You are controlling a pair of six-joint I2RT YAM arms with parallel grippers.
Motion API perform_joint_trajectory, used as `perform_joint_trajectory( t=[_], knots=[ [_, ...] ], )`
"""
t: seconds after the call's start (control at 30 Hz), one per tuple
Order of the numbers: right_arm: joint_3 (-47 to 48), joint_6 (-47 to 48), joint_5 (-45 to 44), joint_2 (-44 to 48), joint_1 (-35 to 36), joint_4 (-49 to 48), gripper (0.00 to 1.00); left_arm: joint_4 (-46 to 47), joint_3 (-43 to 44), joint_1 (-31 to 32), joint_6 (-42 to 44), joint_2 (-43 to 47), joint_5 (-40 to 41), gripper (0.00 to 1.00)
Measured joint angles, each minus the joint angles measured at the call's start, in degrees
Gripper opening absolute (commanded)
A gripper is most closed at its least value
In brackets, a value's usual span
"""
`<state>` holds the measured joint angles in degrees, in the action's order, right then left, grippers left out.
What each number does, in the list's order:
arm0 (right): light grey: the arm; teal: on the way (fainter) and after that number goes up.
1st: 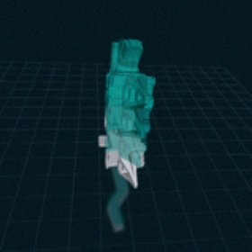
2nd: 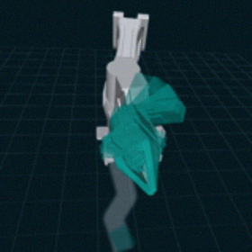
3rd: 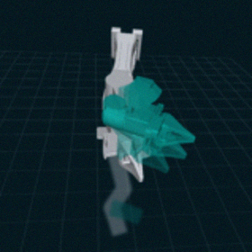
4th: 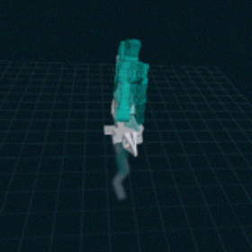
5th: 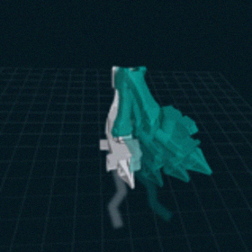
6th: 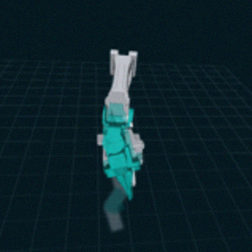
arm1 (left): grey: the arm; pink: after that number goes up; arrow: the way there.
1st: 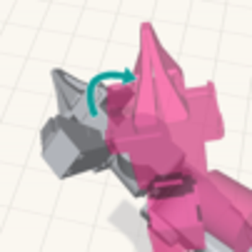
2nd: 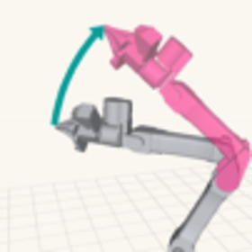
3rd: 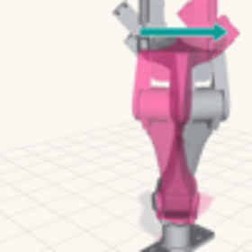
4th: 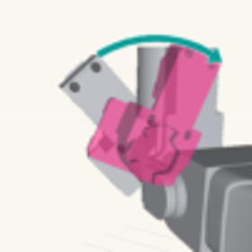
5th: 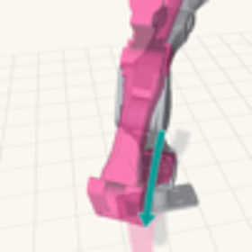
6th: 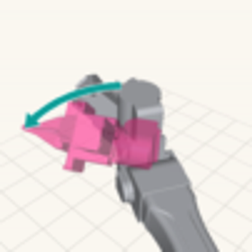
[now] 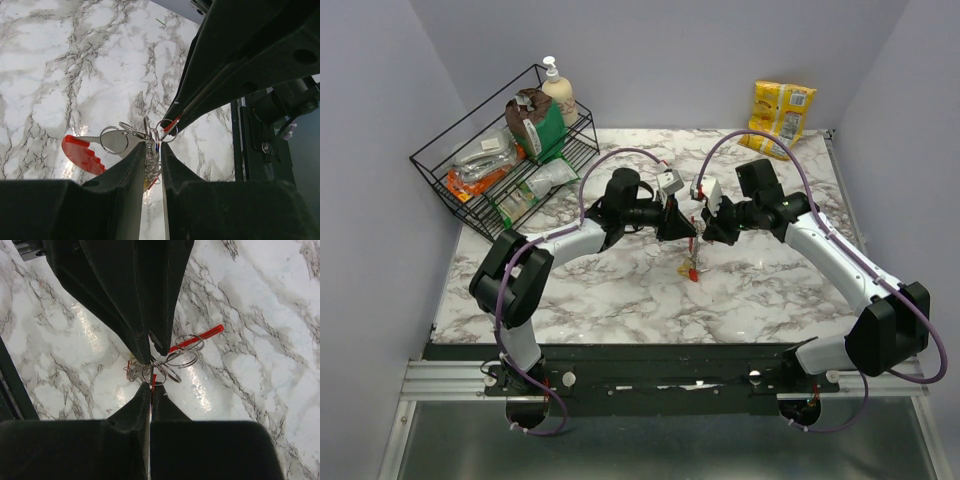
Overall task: Remove the keys from the keyring
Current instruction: Remove the key from the keyring.
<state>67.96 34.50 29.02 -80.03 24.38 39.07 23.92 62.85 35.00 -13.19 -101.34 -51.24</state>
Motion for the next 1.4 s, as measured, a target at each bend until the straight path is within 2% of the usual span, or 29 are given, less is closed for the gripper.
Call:
perform_joint_trajectory(
  t=[1.13, 1.3, 1.4],
  knots=[
    [0.0, -1.1, -0.1, 0.0, 0.0, 0.1, 0.06, 4.3, -0.6, 0.2, -3.4, -1.5, -4.4, 0.27],
    [0.0, -1.4, -0.2, 0.0, 0.0, 0.3, 0.06, 4.8, -0.6, 0.2, -3.8, -1.7, -4.7, 0.21],
    [0.0, -1.5, -0.2, 0.0, 0.0, 0.5, 0.06, 5.2, -0.7, 0.2, -4.0, -1.9, -4.8, 0.10]
  ],
)
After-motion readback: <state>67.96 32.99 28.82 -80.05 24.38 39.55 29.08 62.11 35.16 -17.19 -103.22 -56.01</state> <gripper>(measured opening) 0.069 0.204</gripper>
